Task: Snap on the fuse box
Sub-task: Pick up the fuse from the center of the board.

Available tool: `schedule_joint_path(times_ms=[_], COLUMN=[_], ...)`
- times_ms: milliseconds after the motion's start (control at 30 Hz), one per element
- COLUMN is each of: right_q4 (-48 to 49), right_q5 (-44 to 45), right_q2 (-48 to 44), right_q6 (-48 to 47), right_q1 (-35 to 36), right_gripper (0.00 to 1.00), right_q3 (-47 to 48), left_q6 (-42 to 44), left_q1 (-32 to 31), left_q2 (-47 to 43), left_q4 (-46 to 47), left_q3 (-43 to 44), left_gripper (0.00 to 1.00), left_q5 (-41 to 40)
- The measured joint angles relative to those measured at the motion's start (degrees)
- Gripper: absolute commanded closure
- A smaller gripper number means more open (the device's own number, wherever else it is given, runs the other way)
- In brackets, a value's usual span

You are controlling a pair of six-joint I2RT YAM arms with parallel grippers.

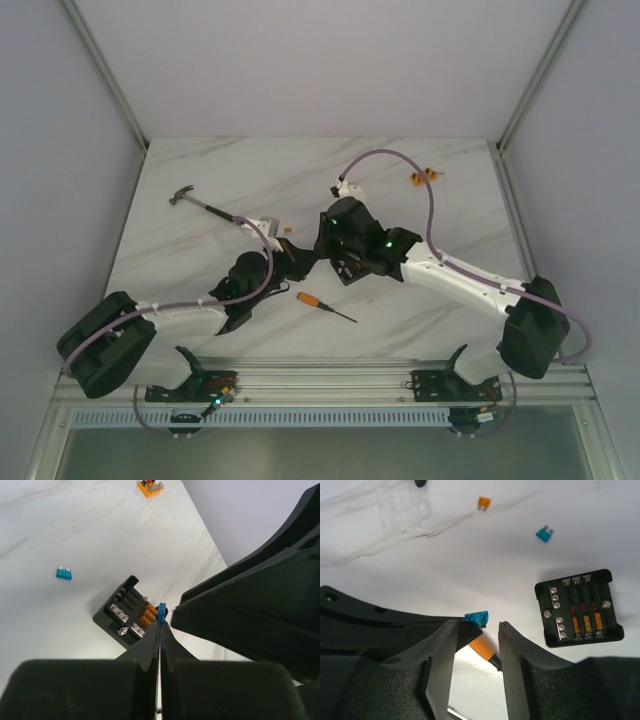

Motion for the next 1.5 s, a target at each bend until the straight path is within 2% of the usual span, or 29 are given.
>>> schedule_joint_path(times_ms=[233, 467, 767, 900, 1300, 1500], right_q4=[2.4, 3.4, 0.7, -0.7, -2.9, -3.0], right_q5=[-6.7, -23.1, -39.8, -43.3, -50.5, -52.6], right_q2=[-7.3, -13.7, -15.4, -15.5, -16.0, -16.0], right_q6=[-11.8, -27.1, -40.6, -43.8, -47.3, -47.8], right_q1=[-3.0, -10.3, -11.6, -11.9, -13.3, -13.7], right_gripper=[0.55, 0.58, 0.61, 0.69, 0.75, 0.73], right_q3=[-3.2, -6.0, -6.0, -6.0, -6.0, -6.0], left_q6=[5.8, 15.2, 23.8, 25.6, 26.1, 26.1], left_q1=[1.7, 4.0, 4.3, 4.3, 4.3, 4.5], left_q2=[-3.6, -6.5, -9.4, -10.1, -10.9, -11.1], left_q4=[-3.4, -9.4, -14.6, -16.2, -16.7, -16.7], left_q3=[0.1, 3.5, 8.3, 8.8, 8.8, 8.8], left_gripper=[1.0, 1.0, 1.0, 1.0, 1.0, 1.0], left_q5=[3.3, 15.7, 30.0, 34.0, 40.0, 41.2])
